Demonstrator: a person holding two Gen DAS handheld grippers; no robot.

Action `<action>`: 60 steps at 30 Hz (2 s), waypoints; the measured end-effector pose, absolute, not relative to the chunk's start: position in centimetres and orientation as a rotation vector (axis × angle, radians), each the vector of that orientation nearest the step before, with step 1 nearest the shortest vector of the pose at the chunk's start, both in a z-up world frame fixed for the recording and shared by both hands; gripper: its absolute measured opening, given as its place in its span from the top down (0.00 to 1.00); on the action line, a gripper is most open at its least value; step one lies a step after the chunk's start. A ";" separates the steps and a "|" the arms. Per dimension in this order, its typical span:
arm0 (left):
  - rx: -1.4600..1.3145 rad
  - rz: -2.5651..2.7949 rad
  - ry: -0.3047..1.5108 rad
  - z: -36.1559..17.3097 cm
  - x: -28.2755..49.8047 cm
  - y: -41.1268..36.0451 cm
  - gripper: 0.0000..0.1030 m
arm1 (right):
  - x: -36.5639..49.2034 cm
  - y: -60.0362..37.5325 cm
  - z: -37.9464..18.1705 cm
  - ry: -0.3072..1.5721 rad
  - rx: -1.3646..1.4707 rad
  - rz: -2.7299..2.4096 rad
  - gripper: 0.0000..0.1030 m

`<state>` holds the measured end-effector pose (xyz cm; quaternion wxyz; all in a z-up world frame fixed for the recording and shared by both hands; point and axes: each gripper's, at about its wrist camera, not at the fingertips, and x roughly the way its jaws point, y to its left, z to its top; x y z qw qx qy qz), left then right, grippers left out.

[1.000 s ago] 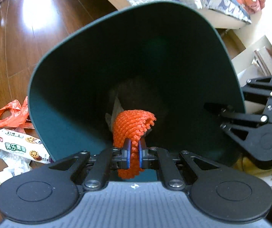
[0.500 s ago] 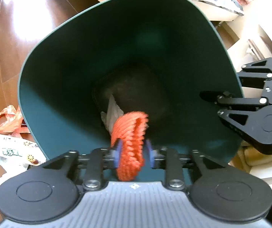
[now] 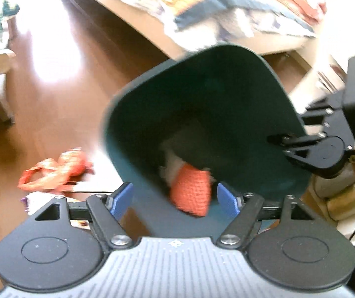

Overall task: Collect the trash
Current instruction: 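Move the left gripper back toward the trash pile, then grasp the white cabbage with the left gripper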

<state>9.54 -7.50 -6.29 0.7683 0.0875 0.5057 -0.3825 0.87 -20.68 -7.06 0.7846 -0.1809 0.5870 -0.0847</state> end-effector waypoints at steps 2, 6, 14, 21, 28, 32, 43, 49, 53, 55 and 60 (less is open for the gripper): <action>0.188 -0.767 1.086 -6.0 10.7 -5.5 0.27 | 0.9 -20.8 -7.1 1.269 -0.387 -0.181 0.88; 0.194 -0.621 1.061 -6.1 13.4 -1.6 0.27 | 1.2 -21.4 -7.2 1.282 -0.366 -0.184 0.88; 0.080 -0.385 1.129 -9.9 18.4 5.2 0.22 | 1.9 -22.0 -7.5 1.304 -0.343 -0.209 0.89; 0.097 -0.273 1.264 -18.0 20.4 6.9 0.22 | 2.0 -22.0 -8.2 1.328 -0.331 -0.230 0.89; 0.076 -0.154 1.499 -27.2 20.9 10.7 0.22 | 2.1 -21.7 -8.8 1.344 -0.330 -0.244 0.88; -0.017 -0.104 1.564 -29.8 21.3 12.0 0.22 | 1.9 -21.8 -9.3 1.349 -0.320 -0.248 0.88; -0.139 0.013 1.608 -33.4 22.1 12.1 0.22 | 2.1 -22.2 -10.1 1.359 -0.315 -0.255 0.86; -0.301 0.074 1.621 -34.5 21.9 14.3 0.22 | 1.7 -22.5 -10.0 1.356 -0.315 -0.246 0.86; -0.404 0.102 1.605 -34.6 21.6 15.8 0.23 | 1.5 -22.9 -10.1 1.358 -0.313 -0.245 0.86; -0.407 0.106 1.603 -34.6 21.9 16.6 0.27 | 1.5 -22.9 -10.1 1.361 -0.310 -0.246 0.86; -0.380 0.118 1.589 -33.3 21.8 16.9 0.30 | 1.6 -23.1 -10.3 1.369 -0.302 -0.242 0.85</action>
